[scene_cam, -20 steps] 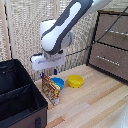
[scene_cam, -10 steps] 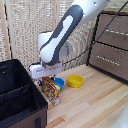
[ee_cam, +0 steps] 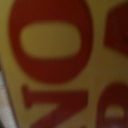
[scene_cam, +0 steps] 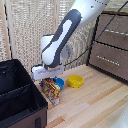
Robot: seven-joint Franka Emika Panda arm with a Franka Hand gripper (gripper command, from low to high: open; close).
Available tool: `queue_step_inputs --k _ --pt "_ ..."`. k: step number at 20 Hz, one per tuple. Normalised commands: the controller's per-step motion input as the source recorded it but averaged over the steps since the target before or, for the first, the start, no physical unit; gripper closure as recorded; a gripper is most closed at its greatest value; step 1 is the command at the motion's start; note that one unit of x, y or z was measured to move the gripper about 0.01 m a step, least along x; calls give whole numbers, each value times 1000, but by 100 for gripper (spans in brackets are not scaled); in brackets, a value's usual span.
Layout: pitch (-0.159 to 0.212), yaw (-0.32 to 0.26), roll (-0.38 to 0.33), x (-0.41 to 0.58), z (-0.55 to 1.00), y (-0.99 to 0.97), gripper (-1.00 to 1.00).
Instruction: Position your gripper near the granola bar, please. Lightly grip the granola bar with your gripping tool. Relocate your gripper along with the granola bar toward the leading division of the caddy with caution. Gently release the granola bar into the leading division of the caddy.
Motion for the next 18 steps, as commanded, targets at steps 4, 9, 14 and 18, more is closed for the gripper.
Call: queue_step_inputs --k 4,9,14,18 --pt "1 -3 0 0 0 21 100" --pt "0 -16 0 0 14 68 100" --pt "35 0 1 0 195 35 100" --pt "98 0 0 0 459 0 100"
